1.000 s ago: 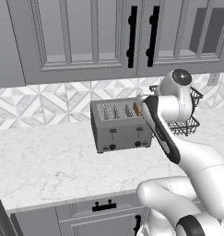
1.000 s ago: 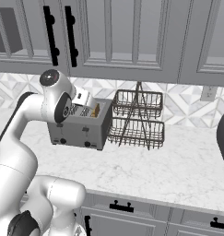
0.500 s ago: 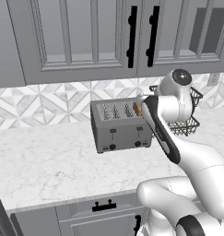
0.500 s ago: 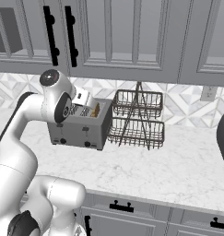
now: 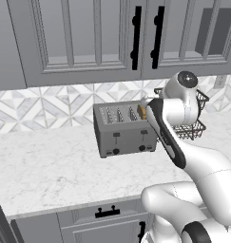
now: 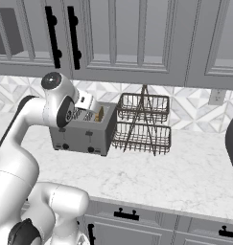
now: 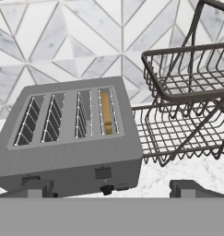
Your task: Start the toaster. Once the lever pops up, take the bread to the plate on the dining counter.
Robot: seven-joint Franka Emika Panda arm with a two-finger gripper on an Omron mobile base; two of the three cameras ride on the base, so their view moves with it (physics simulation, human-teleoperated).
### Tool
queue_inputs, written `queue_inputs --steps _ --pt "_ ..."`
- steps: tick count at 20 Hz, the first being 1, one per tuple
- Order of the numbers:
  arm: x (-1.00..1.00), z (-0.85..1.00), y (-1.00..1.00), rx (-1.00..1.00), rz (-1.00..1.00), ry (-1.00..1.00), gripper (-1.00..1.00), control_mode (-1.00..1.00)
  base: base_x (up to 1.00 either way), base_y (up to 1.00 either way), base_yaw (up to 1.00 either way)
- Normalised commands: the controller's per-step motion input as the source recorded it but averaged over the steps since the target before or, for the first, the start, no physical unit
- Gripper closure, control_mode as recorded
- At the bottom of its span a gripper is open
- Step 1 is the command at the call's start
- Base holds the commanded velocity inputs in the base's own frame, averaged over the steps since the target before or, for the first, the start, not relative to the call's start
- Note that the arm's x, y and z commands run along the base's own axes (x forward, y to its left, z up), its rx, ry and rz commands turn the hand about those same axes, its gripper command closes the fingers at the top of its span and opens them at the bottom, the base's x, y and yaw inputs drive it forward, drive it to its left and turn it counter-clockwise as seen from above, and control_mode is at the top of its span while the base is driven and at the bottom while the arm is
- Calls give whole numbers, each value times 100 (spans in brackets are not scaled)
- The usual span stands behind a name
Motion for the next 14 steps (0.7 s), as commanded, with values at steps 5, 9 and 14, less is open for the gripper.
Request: queue_inputs --steps 5,9,14 --pt "0 0 0 0 0 0 -100 -100 0 0 0" --pt "0 0 0 0 0 0 -100 -100 0 0 0" --pt "0 0 0 0 0 0 -100 -100 0 0 0"
